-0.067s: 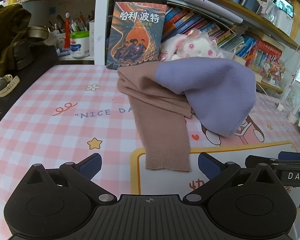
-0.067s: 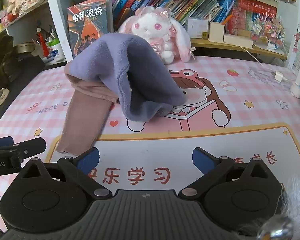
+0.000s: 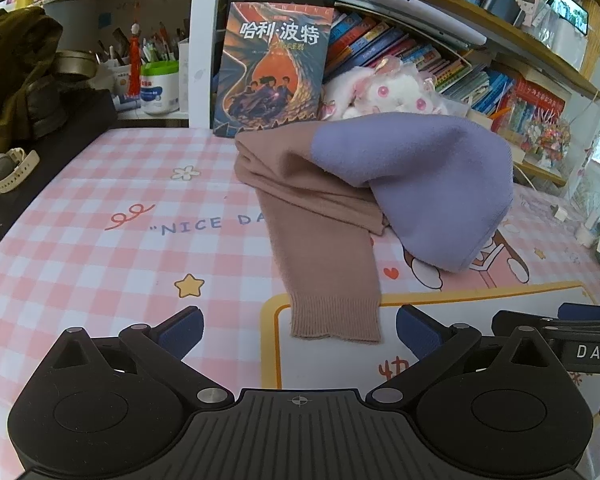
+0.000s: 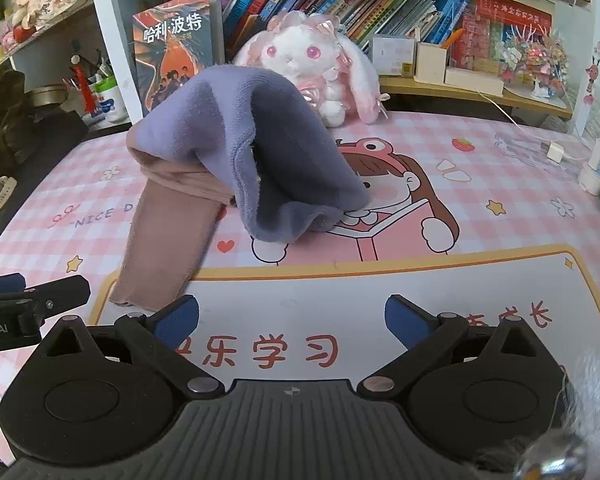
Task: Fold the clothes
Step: 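Move both grippers toward the crumpled lavender-and-mauve sweater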
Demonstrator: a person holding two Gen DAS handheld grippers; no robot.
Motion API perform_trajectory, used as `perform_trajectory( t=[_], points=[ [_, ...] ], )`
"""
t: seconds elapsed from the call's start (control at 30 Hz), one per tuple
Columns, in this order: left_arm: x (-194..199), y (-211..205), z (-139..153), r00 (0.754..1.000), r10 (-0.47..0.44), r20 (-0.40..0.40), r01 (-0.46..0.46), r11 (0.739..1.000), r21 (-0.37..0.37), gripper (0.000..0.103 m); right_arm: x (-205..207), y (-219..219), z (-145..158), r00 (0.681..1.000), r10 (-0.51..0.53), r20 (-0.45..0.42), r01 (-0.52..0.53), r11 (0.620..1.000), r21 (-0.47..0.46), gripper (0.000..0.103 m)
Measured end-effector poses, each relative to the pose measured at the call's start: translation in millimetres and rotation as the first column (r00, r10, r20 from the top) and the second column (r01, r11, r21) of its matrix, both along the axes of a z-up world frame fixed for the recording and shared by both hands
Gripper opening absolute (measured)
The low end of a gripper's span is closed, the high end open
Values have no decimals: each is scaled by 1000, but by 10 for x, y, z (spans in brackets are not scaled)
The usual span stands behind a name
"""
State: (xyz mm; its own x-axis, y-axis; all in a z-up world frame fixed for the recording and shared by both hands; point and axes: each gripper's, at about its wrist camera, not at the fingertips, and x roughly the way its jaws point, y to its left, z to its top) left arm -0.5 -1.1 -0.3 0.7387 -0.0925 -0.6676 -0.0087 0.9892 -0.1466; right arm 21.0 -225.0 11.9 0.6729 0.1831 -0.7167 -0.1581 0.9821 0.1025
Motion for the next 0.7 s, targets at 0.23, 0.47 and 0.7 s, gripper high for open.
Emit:
perform_trajectory(
  t=[0.23, 0.47, 0.7],
  points=[
    [12, -10, -19, 1000, -7, -16, 7, 1000, 4, 103, 4, 12, 8, 1000, 4, 1, -4, 1000, 3, 103],
    [17, -7, -22, 999, -7, -36, 7, 1000, 12, 103, 17, 14, -42, 1000, -3, -5, 3, 1000, -9, 103],
    [19, -5, -34, 999, -10, -45, 10, 1000, 17, 103, -33, -39, -63, 1000, 7, 2, -7, 1000, -7, 103]
  ],
)
